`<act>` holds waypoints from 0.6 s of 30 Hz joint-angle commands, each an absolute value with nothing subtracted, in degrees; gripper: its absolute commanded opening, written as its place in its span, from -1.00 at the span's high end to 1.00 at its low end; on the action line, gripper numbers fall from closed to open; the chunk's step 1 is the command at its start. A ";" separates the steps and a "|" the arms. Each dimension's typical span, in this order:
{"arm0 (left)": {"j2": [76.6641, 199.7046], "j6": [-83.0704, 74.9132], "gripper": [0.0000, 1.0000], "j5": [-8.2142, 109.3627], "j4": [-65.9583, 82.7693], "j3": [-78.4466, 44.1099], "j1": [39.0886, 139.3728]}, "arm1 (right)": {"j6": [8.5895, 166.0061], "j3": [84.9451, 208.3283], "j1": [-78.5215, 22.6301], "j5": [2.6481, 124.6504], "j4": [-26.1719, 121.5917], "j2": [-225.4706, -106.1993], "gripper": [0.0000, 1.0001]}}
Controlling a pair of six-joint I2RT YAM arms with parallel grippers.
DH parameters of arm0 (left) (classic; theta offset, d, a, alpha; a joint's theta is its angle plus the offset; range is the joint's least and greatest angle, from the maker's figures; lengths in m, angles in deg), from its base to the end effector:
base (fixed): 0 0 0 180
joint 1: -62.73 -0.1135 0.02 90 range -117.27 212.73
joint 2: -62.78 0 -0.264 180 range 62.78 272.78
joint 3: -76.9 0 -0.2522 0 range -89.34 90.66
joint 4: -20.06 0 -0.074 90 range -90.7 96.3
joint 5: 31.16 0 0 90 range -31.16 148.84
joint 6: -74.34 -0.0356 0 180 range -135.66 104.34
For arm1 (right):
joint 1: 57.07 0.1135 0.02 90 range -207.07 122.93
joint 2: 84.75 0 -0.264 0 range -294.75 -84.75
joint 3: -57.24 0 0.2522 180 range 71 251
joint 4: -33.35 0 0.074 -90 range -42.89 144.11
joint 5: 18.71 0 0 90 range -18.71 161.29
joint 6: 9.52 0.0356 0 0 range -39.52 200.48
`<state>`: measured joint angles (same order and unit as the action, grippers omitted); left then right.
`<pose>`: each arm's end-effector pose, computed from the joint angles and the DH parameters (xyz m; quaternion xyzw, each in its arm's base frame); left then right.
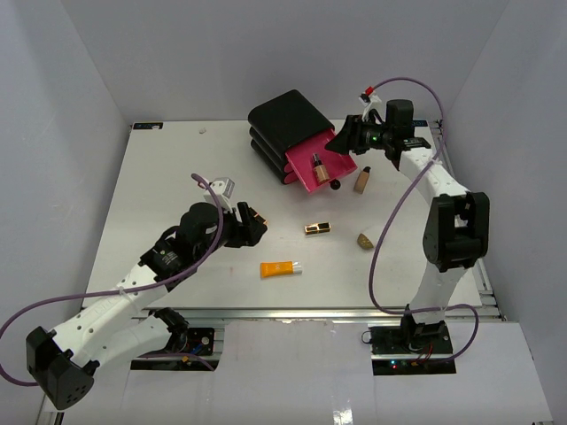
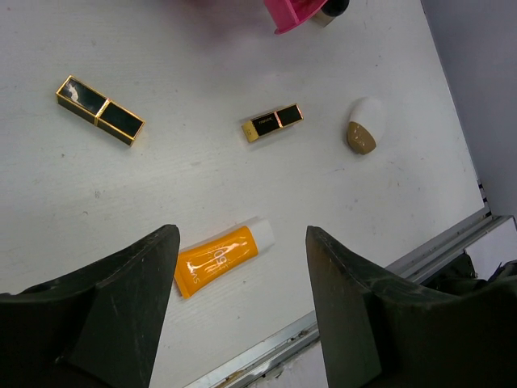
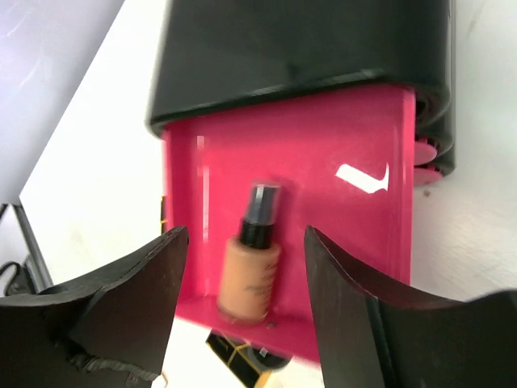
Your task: Organize the makeup
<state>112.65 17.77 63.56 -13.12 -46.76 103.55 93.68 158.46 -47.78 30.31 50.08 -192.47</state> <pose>0.1519 -0.1274 0.2946 0.0333 0.8502 -0.2884 0.4391 0.4340 0.0947 0.2966 -0.1658 0.7883 0.3872 0.4486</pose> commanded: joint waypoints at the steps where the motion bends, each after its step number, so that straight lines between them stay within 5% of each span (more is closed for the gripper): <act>1: 113.57 13.77 -0.53 62.55 -12.89 -42.51 103.36 | 83.17 156.86 -49.43 34.45 54.15 -181.05 -0.31; 8: 118.24 5.35 -0.86 64.28 -15.23 -35.13 103.34 | 84.97 142.47 -53.02 48.77 56.08 -174.06 -0.35; 18: 121.26 -5.57 -0.96 73.37 -16.21 -34.44 103.25 | 93.67 140.93 -53.56 65.34 59.42 -181.03 -0.48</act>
